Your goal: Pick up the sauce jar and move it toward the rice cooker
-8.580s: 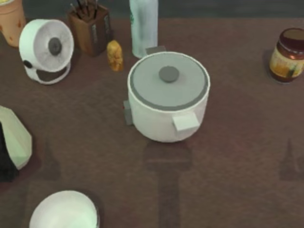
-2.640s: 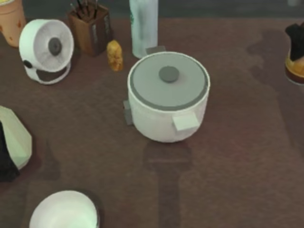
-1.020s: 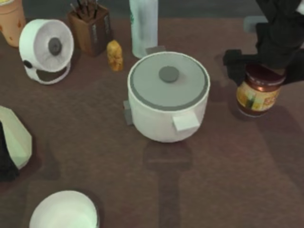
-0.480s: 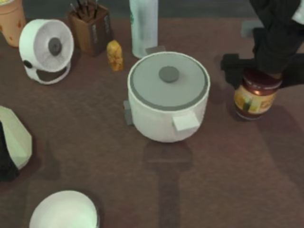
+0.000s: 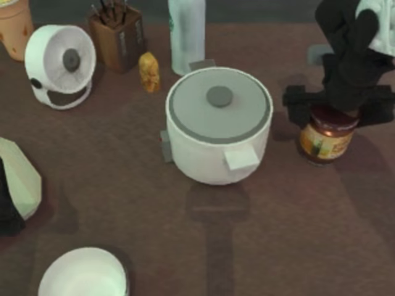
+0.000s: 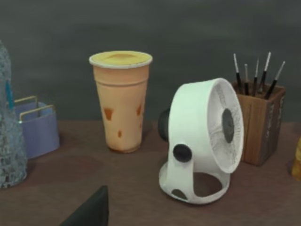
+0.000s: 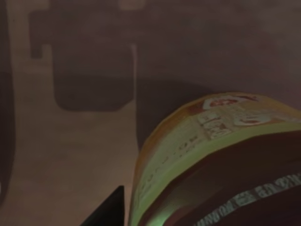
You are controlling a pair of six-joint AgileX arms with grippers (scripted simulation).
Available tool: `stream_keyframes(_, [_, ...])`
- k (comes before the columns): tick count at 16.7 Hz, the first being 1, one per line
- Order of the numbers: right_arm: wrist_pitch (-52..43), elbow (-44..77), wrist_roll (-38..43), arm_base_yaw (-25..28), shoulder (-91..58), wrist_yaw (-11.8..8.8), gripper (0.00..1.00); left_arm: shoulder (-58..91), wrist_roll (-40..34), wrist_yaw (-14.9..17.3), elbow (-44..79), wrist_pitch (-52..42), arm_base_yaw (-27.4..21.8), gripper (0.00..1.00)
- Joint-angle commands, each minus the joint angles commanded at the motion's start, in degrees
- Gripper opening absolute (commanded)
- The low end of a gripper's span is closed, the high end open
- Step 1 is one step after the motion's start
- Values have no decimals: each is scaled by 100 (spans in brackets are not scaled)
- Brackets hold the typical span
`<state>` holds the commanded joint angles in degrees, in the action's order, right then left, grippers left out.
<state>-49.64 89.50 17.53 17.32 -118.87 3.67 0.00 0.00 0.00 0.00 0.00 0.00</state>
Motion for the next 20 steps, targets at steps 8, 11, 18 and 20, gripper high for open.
stream_keyframes(8, [0, 0, 0, 0, 0, 0, 53, 0, 0, 0, 0, 0, 0, 100])
stream_keyframes(11, [0, 0, 0, 0, 0, 0, 75, 0, 0, 0, 0, 0, 0, 100])
stream_keyframes(18, [0, 0, 0, 0, 0, 0, 100, 0, 0, 0, 0, 0, 0, 100])
stream_keyframes(20, [0, 0, 0, 0, 0, 0, 100, 0, 0, 0, 0, 0, 0, 100])
